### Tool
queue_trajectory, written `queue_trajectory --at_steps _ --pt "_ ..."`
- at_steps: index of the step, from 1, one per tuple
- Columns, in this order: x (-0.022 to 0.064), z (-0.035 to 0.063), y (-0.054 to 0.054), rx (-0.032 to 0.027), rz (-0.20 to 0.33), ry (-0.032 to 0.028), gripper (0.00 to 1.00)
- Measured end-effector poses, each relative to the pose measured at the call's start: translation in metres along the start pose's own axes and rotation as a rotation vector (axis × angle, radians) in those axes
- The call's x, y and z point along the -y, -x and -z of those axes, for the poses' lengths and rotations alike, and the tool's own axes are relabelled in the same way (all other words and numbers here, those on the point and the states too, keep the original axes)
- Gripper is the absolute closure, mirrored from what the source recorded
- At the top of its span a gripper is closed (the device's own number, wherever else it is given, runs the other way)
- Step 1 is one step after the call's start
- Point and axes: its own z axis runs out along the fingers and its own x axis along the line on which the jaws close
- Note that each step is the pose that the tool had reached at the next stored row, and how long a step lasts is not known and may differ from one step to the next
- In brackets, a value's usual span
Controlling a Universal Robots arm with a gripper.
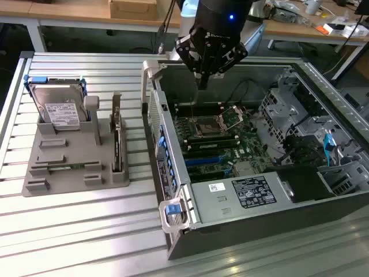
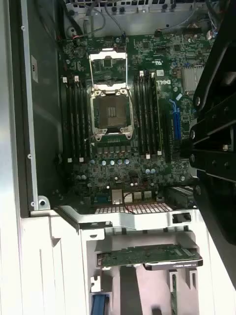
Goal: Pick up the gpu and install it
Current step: 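Reach for the gpu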
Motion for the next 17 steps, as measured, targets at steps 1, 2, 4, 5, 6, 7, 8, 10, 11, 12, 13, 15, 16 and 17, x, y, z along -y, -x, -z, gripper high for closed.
queue_trajectory --at_steps 1,2,4,5,6,7,8,10,11,12,13,15,16,17 --pt "0.0005 0.0002 -0.006 0.0000 0.000 0.0000 0.89" --pt "0.0009 0.0003 -0.012 0.0000 0.000 0.0000 0.89" --pt "0.0010 0.0004 -0.014 0.0000 0.000 0.0000 0.89" --pt "0.0011 0.0004 -0.015 0.0000 0.000 0.0000 0.89" --pt "0.0012 0.0004 -0.016 0.0000 0.000 0.0000 0.89" --pt "0.0013 0.0005 -0.017 0.0000 0.000 0.0000 0.89" --pt "0.0013 0.0005 -0.018 0.0000 0.000 0.0000 0.89" --pt "0.0017 0.0006 -0.023 0.0000 0.000 0.0000 0.89" --pt "0.0020 0.0007 -0.026 0.0000 0.000 0.0000 0.89" --pt "0.0022 0.0008 -0.029 0.0000 0.000 0.0000 0.89" --pt "0.0024 0.0009 -0.032 0.0000 0.000 0.0001 0.89" --pt "0.0030 0.0011 -0.040 0.0000 0.000 0.0000 0.89" --pt "0.0031 0.0011 -0.041 0.0000 0.000 0.0000 0.89" --pt "0.0032 0.0012 -0.043 0.0001 0.000 0.0000 0.89"
